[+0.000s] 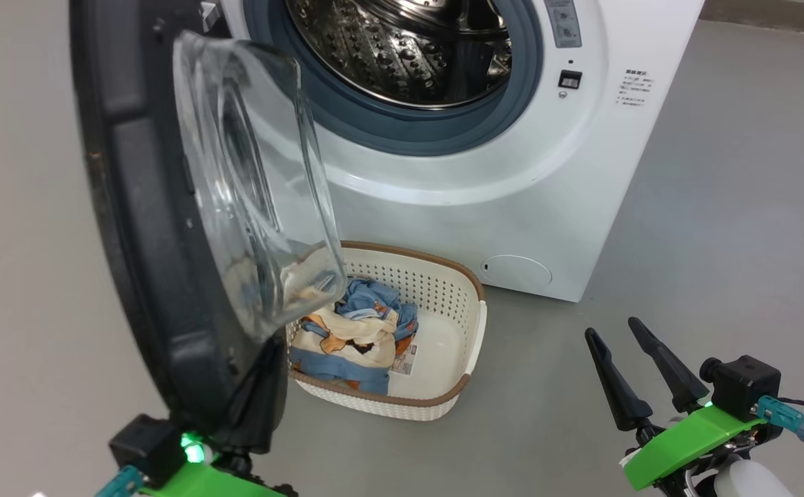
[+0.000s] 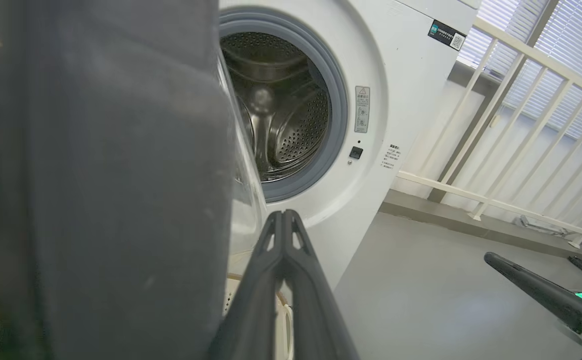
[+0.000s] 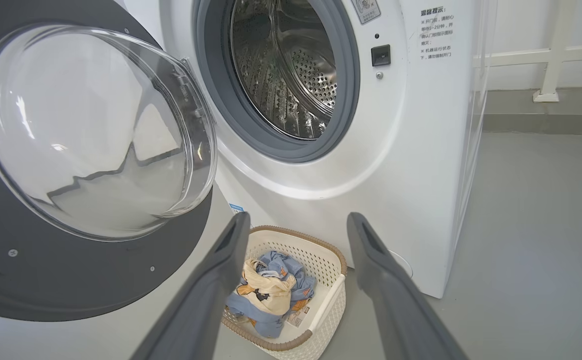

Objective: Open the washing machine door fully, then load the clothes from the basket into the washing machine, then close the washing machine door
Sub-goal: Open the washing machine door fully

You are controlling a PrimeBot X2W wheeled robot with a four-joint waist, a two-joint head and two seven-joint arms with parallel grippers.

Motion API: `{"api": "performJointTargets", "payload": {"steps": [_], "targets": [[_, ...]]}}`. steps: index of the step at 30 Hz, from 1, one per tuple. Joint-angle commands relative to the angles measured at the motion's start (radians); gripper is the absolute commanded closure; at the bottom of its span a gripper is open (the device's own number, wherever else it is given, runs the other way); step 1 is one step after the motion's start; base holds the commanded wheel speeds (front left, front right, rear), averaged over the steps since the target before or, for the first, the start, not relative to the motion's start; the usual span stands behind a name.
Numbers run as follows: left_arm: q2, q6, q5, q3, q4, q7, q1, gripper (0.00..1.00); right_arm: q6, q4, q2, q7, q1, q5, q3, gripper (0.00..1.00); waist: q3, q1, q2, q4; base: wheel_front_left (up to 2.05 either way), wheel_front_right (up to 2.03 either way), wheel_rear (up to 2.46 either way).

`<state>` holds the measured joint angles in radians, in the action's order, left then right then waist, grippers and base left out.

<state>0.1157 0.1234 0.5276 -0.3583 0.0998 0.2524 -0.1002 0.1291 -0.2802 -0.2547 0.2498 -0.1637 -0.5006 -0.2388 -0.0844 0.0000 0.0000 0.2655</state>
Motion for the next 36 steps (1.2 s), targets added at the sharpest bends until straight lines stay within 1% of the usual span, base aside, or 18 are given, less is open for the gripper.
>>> {"api": "performJointTargets", "payload": {"steps": [1, 7, 12, 26, 27, 34, 36], "targets": [[0.02, -0.021, -0.007, 0.061, -0.029, 0.009, -0.017, 1.0, 0.002, 0.028, -0.004, 0.012, -0.018, 0.013, -0.012, 0.0, -0.002, 0.0, 0.0, 0.004, 0.0, 0.0, 0.0], [0.029, -0.041, -0.017, 0.113, -0.058, 0.009, 0.011, 1.0, 0.002, 0.028, -0.006, 0.012, -0.026, 0.014, -0.013, 0.0, -0.011, 0.0, 0.0, 0.028, 0.0, 0.0, 0.0], [0.049, -0.061, -0.018, 0.172, -0.058, 0.009, 0.02, 1.0, 0.002, 0.026, -0.005, 0.012, -0.032, 0.015, -0.019, 0.0, -0.015, 0.0, 0.0, 0.045, 0.0, 0.0, 0.0], [0.12, -0.106, -0.005, 0.331, 0.02, 0.009, -0.008, 1.0, 0.002, 0.022, -0.001, 0.012, -0.043, 0.018, -0.035, 0.0, -0.03, 0.0, 0.0, 0.063, 0.0, 0.0, 0.0], [0.12, -0.106, -0.005, 0.331, 0.02, 0.009, -0.008, 1.0, 0.002, 0.022, -0.001, 0.012, -0.043, 0.018, -0.035, 0.0, -0.03, 0.0, 0.0, 0.063, 0.0, 0.0, 0.0], [0.163, -0.097, -0.02, 0.427, 0.112, 0.009, -0.079, 1.0, 0.002, 0.017, 0.001, 0.012, -0.055, 0.023, -0.048, 0.0, -0.056, 0.0, 0.0, 0.067, 0.0, 0.0, 0.0], [0.17, -0.096, -0.028, 0.437, 0.125, 0.009, -0.09, 1.0, 0.002, 0.018, 0.001, 0.012, -0.057, 0.024, -0.048, 0.0, -0.06, 0.0, 0.0, 0.068, 0.0, 0.0, 0.0]]}}
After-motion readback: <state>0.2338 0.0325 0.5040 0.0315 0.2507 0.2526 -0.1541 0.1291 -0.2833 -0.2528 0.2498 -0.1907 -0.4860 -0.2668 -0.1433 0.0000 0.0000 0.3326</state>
